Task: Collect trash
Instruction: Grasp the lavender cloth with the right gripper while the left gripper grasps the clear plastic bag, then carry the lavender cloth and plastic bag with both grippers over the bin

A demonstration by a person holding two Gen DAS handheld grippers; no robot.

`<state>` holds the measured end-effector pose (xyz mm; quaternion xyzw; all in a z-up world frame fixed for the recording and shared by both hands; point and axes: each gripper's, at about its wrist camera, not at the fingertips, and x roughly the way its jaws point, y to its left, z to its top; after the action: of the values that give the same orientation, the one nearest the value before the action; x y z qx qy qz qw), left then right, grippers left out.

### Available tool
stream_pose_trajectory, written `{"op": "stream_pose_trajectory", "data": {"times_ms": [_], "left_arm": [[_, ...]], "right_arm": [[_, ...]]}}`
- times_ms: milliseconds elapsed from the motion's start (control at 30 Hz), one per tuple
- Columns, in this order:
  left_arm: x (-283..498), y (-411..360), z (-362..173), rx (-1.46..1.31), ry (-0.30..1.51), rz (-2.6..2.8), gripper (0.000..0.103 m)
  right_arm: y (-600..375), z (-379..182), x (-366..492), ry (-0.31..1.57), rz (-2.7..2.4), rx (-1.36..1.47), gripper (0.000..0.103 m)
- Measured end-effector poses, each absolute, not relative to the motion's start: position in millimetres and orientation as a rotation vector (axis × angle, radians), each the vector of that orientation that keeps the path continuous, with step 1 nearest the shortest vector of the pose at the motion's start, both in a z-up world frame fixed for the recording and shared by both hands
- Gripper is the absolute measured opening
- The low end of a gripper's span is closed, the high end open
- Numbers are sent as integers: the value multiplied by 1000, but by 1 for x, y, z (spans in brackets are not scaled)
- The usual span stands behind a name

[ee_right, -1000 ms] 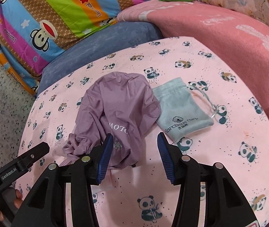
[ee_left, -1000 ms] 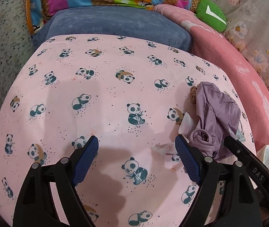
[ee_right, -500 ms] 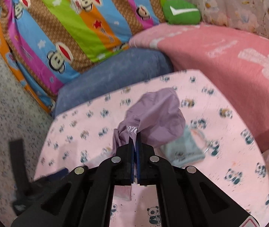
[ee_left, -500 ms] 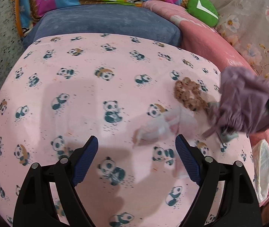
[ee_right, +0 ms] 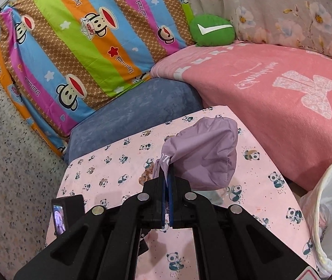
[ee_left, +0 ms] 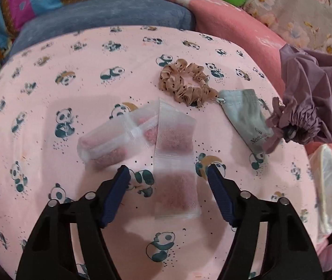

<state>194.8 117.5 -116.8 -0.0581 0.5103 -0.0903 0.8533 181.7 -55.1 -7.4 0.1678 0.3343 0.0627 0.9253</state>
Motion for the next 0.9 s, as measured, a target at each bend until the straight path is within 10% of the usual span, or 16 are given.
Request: {"op": "stream_pose_trajectory", "data": {"times_ms": [100,200,900], "left_arm": [[192,112,-116,-68,1062,-168,26],[191,115,-114,-113,1087,-195,13],[130,28,9,-35,846,-338,13]], "right_arm": [[-58,-10,177,692,128,353,3],[-61,-10,172,690,129,357,3],[-139,41,84,534,43,417,3]]}}
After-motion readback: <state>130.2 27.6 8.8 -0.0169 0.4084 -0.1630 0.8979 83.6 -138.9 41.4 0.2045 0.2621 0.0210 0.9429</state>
